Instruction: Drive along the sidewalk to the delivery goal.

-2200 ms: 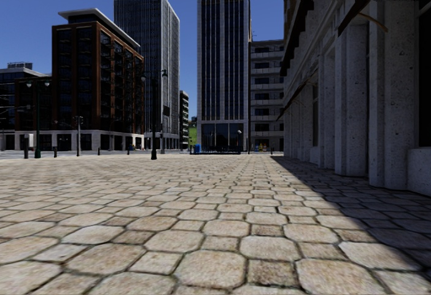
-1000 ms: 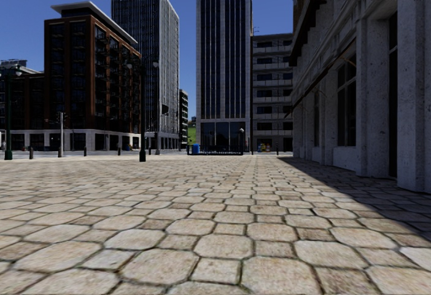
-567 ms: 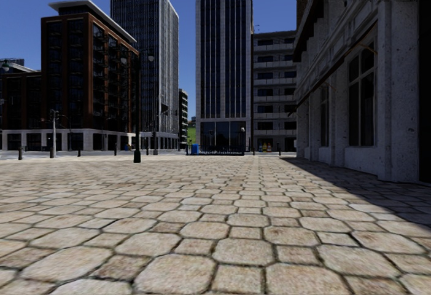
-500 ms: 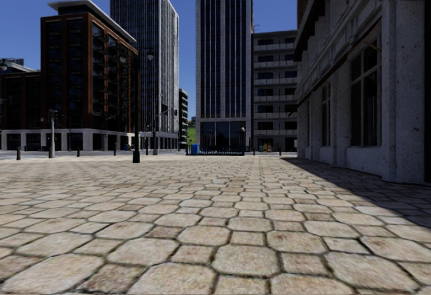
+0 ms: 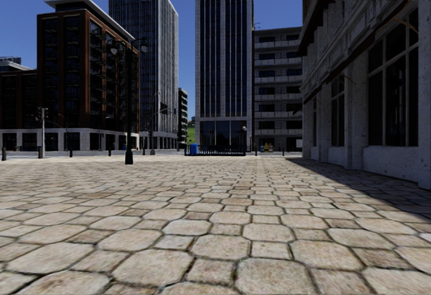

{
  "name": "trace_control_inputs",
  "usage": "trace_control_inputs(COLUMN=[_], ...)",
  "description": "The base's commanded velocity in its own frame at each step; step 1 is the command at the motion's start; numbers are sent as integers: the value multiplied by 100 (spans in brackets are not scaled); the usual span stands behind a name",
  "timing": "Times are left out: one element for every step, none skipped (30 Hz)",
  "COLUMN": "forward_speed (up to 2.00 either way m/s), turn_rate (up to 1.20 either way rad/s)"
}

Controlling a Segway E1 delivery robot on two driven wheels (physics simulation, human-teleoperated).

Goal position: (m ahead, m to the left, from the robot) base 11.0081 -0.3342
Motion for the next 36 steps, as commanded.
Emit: trace_control_inputs(forward_speed=[200,200,200,200,200,200,200,200,200,200,200,200,200,200,200,200,200,200,200,200,200,200,200,200,200,200,200,200,200,200,200,200,200,200,200,200], turn_rate=[0,0,0,0,0,0,0,0,0,0,0,0,0,0,0,0,0,0,0,0,0,0,0,0,0,0,0,0,0,0,0,0,0,0,0,0])
